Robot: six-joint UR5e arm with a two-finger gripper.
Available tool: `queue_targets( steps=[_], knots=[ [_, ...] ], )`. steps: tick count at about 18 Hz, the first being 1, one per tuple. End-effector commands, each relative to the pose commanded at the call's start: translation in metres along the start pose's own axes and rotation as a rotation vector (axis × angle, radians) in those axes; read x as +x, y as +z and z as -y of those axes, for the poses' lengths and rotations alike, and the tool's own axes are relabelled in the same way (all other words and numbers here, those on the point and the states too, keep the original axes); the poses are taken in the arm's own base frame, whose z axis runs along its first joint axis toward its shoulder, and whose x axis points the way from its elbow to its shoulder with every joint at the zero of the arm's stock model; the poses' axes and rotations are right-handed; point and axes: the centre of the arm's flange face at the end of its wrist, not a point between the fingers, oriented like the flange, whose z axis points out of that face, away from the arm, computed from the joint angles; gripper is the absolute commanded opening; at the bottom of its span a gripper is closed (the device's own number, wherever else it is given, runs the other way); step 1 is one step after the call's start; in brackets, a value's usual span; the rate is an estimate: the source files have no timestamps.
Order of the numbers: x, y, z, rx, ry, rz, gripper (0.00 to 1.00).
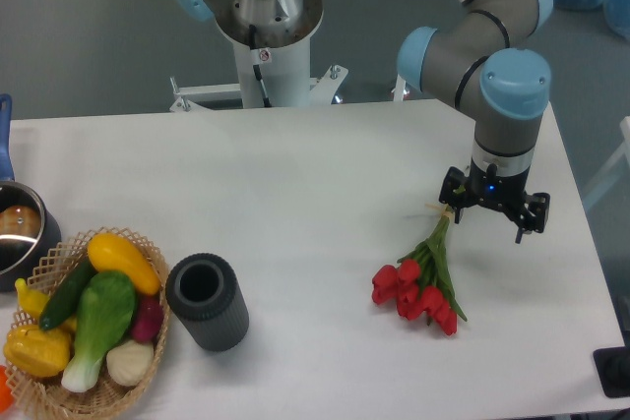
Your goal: Pick up the flowers from the table
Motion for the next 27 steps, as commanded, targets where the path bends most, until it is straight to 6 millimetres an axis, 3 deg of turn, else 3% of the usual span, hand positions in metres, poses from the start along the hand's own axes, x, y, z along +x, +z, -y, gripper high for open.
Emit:
queue_targets(
  steps=[9,18,20,27],
  knots=[
    [0.009,0.006,0.005,-0.001,0.010,-0.016,1.00],
    [0.046,0.049,-0.008,-0.020,0.006,-0.125,1.00],
    [0.049,0.061,-0.006,-0.026,0.011,-0.145,1.00],
    [0.062,0.075,0.010,-0.025,0.052,-0.171,1.00]
  ],
)
